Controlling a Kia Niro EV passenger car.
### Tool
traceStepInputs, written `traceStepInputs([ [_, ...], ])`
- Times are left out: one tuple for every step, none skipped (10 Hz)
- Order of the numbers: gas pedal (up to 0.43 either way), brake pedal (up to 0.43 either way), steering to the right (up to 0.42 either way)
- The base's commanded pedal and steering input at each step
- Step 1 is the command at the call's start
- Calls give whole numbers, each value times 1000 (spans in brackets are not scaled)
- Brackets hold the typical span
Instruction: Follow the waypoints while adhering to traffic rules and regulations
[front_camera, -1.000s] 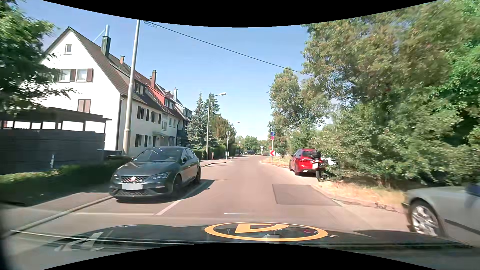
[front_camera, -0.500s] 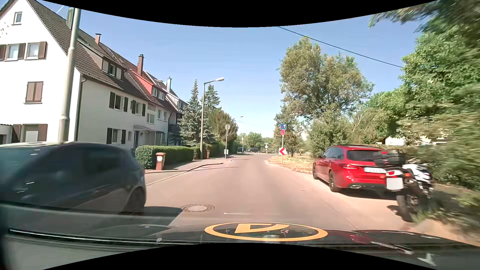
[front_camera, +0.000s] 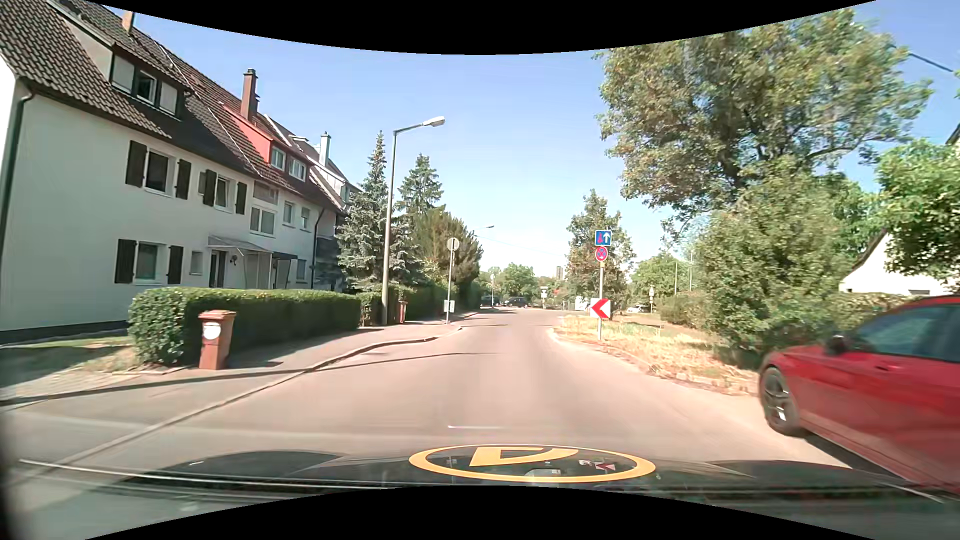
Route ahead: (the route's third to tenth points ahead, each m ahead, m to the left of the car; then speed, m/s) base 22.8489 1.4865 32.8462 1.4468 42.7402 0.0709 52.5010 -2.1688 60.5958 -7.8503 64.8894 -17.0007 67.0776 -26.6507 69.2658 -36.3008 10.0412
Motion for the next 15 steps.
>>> traceStepInputs([
  [67, 0, -12],
  [67, 0, -9],
  [67, 0, -4],
  [67, 0, -4],
  [67, 0, -3],
  [67, 0, 0],
  [67, 0, 10],
  [67, 0, 19],
  [67, 0, 22],
  [67, 0, 21],
  [67, 0, 22],
  [67, 0, 22],
  [67, 0, 22],
  [67, 0, 22],
  [67, 0, 22],
])
